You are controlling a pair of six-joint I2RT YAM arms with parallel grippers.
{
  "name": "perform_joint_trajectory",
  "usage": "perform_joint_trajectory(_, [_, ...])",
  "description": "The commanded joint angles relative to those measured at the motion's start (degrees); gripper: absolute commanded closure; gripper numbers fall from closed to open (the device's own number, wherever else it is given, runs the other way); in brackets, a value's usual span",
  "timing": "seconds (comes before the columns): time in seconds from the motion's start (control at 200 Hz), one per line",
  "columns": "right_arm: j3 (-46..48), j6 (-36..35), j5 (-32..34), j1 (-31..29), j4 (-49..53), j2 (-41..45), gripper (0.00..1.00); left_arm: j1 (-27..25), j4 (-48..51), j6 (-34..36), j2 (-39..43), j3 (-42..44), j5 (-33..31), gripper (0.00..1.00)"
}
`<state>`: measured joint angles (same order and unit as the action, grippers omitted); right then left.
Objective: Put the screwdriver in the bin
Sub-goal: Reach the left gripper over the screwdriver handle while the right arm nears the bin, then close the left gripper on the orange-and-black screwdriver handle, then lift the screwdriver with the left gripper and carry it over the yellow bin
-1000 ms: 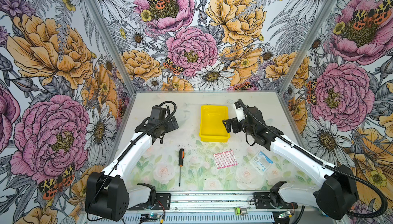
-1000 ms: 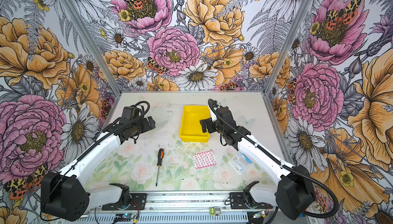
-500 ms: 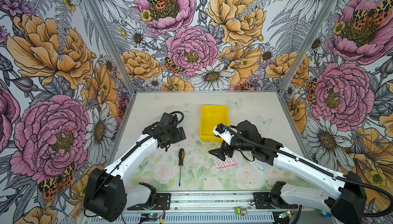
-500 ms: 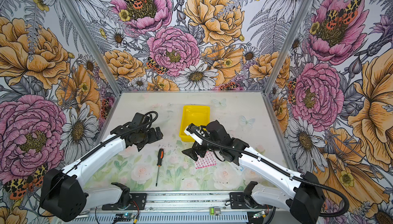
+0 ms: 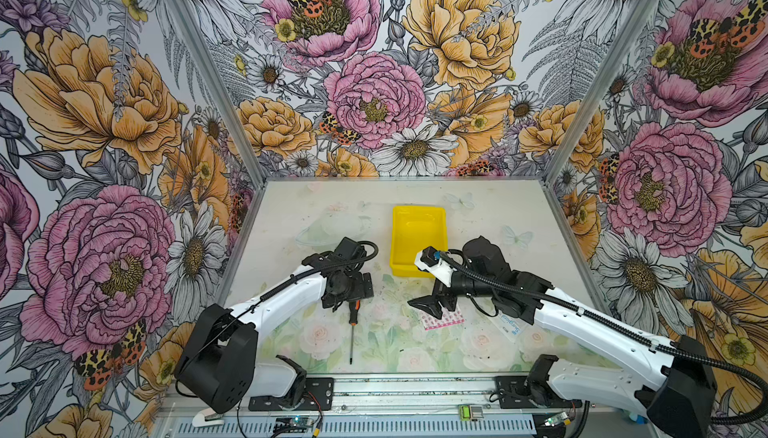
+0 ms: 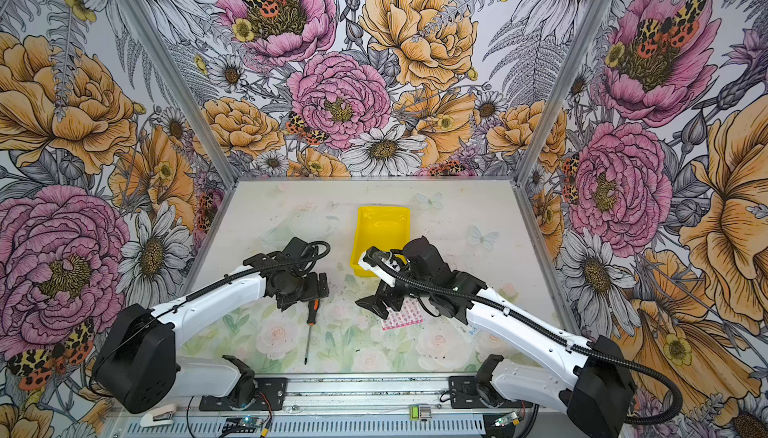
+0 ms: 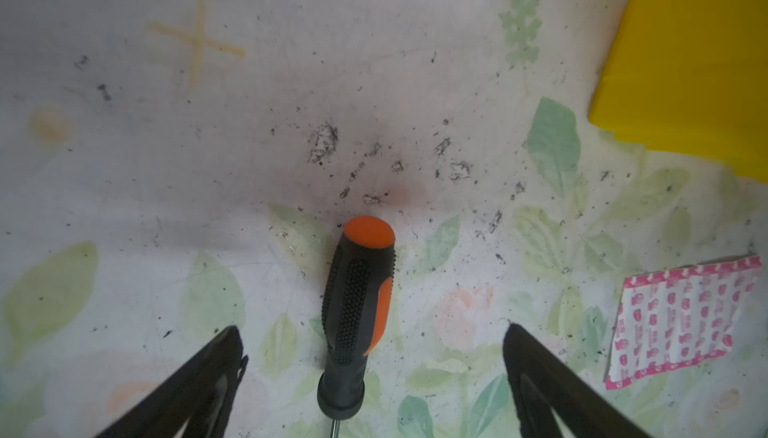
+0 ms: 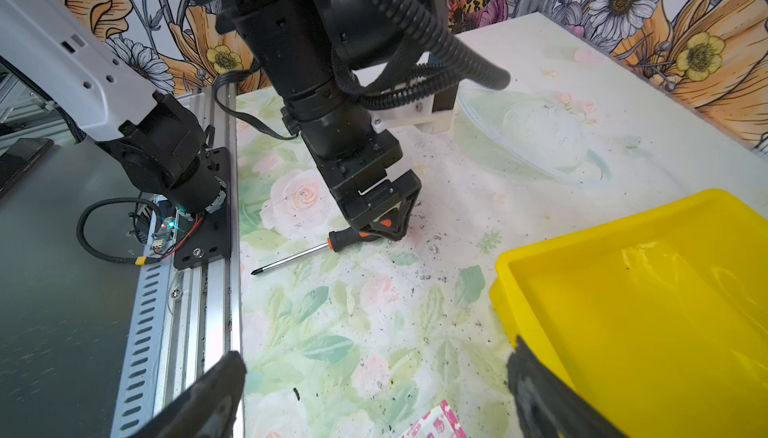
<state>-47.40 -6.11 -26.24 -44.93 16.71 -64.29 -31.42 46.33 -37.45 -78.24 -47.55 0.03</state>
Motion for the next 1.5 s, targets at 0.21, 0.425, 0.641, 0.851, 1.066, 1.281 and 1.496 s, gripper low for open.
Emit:
perform_joint_trajectory(0.21, [0.1,-0.3,1.4,-0.1,-0.6,-0.8,0.0,-4.1,-0.1,-1.9,-5.7,-0.2,-6.6,0.18])
perform_joint_trajectory(0.425, [1.4,0.3,1.3,-0.1,-0.6,0.5,0.0,-4.6,-0.8,-2.8,-7.7,-0.6,-8.2,0.29])
perform_joint_trajectory(0.641, [2.0,0.5,2.0,-0.1,-0.6,2.0,0.01,-5.2,-0.8,-2.8,-8.7,-0.7,-9.2,0.38])
perform_joint_trajectory(0.851, [2.3,0.7,2.5,-0.2,-0.6,2.5,0.01,-5.8,-1.3,-3.6,-9.5,-0.4,-9.5,0.48])
perform_joint_trajectory(1.066, [2.6,0.7,3.8,-0.1,-0.6,3.4,0.0,-6.6,-1.3,-4.3,-9.7,-0.1,-10.1,0.57])
perform_joint_trajectory(1.281, [2.6,1.2,4.5,-0.1,-0.6,4.2,0.01,-6.9,-1.7,-4.7,-9.4,0.6,-10.4,0.63])
perform_joint_trajectory(1.496, [2.9,1.7,5.1,-0.1,-0.6,5.2,0.01,-7.2,-1.6,-4.9,-8.5,0.8,-10.5,0.7])
